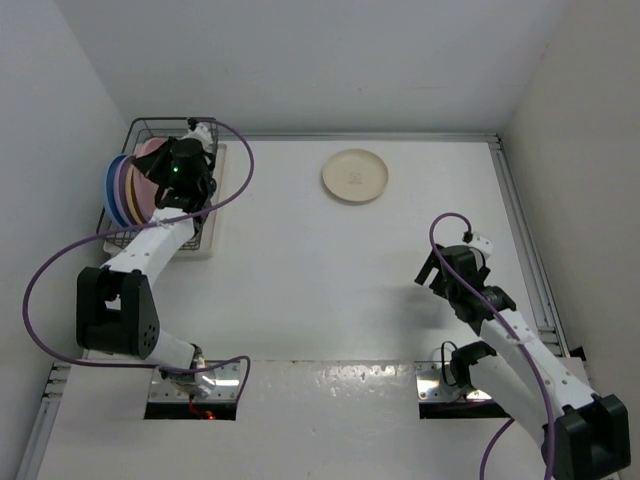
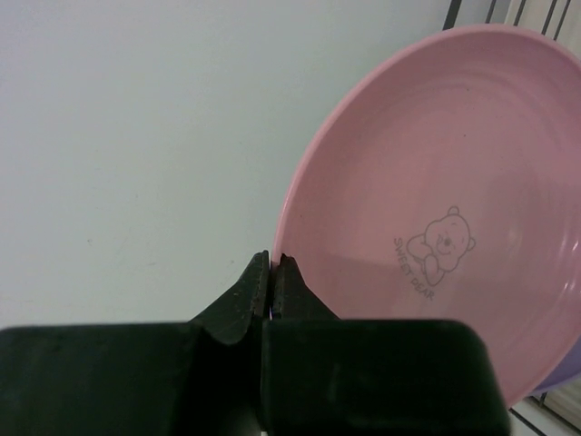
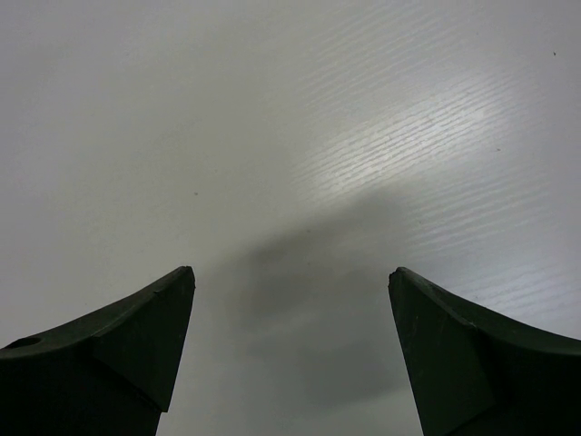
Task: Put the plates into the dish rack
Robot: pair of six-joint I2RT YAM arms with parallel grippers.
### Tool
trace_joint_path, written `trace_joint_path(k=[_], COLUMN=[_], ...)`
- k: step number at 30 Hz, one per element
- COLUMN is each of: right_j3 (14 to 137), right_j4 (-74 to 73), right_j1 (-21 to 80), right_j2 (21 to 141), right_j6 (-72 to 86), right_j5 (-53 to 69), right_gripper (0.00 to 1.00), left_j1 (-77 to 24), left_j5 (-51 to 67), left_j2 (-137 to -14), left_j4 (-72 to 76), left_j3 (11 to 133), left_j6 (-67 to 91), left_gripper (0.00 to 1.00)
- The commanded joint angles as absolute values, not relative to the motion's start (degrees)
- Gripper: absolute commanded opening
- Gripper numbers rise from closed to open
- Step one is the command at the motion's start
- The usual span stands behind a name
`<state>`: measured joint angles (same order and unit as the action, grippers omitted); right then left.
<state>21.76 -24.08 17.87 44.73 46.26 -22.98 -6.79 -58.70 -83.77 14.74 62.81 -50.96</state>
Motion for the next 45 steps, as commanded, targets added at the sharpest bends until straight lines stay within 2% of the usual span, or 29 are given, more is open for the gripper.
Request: trace_joint_path(k=[1, 9, 12, 13, 14, 15, 16, 18, 19, 24, 29, 34, 37, 40, 42, 43, 45], right_j3=[21.9, 21.5, 21.6, 21.6, 21.6, 21.4, 21.4, 21.5, 21.9, 24.2, 28.4, 33.0, 38.4, 48.5, 59.4, 64.6, 74.3], right_j4=[-22.4, -22.8, -23.5, -23.6, -23.6, -23.6, -23.5, -22.9, -23.0, -22.3, -21.9, -16.4, -9.9, -7.4, -7.1, -7.1, -7.3], right_j1=[18.2, 18.2, 18.2, 18.4, 18.4, 18.3, 18.2, 18.2, 18.4, 18.1, 18.1, 15.4, 13.6, 12.5, 12.2, 12.0, 11.6], right_j2=[43.8, 42.6, 42.3, 42.0, 42.0, 42.0, 41.9, 42.5, 43.0, 45.8, 52.2, 59.8, 67.1, 78.1, 85.8, 93.9, 99.0], right_j6=[46.1, 46.3, 46.5, 46.5, 46.5, 46.5, 46.4, 46.3, 45.9, 44.3, 41.6, 37.9, 36.1, 35.6, 36.0, 36.7, 38.9], right_j5=[-24.8, -25.3, -25.4, -25.4, -25.4, -25.5, -25.4, -25.0, -24.9, -23.7, -22.9, -15.4, -13.0, -10.9, -9.8, -8.4, -8.3], right_gripper=[0.88, 0.88, 0.88, 0.88, 0.89, 0.89, 0.91, 0.92, 0.92, 0.92, 0.95, 0.96, 0.96, 0.96, 0.95, 0.95, 0.95], left_j1=[-6.2, -6.2, -6.2, -6.2, -6.2, -6.2, -6.2, -6.2, -6.2, -6.8, -14.0, -25.9, -27.9, -27.1, -25.2, -24.3, -23.5], left_j5=[-55.7, -54.1, -54.8, -54.1, -54.1, -54.1, -54.1, -54.8, -55.5, -56.0, -56.0, -45.5, -36.7, -24.5, -18.7, -18.1, -18.1], left_j2=[-81.4, -84.2, -85.0, -85.5, -85.5, -86.0, -86.8, -87.6, -87.6, -88.9, -90.3, -97.4, -101.9, -106.3, -107.4, -107.4, -107.4], left_j4=[23.5, 25.4, 18.0, 15.4, 13.0, 9.0, 7.6, 5.5, 4.0, -3.8, -10.2, -17.9, -24.3, -32.2, -34.8, -35.9, -37.0], left_j3=[59.1, 54.8, 57.2, 59.2, 60.4, 61.5, 62.7, 65.6, 66.5, 76.4, 87.9, 93.5, 99.4, 105.4, 106.0, 106.0, 105.2], left_j6=[-55.1, -51.9, -46.9, -45.4, -44.0, -41.9, -41.3, -40.6, -40.6, -34.8, -23.0, -17.4, -10.6, -2.1, 0.8, 0.8, 0.8], left_gripper=[0.0, 0.0, 0.02, 0.09, 0.2, 0.46, 0.64, 0.81, 0.84, 0.86, 0.86, 0.87, 0.87, 0.87, 0.87, 0.87, 0.87])
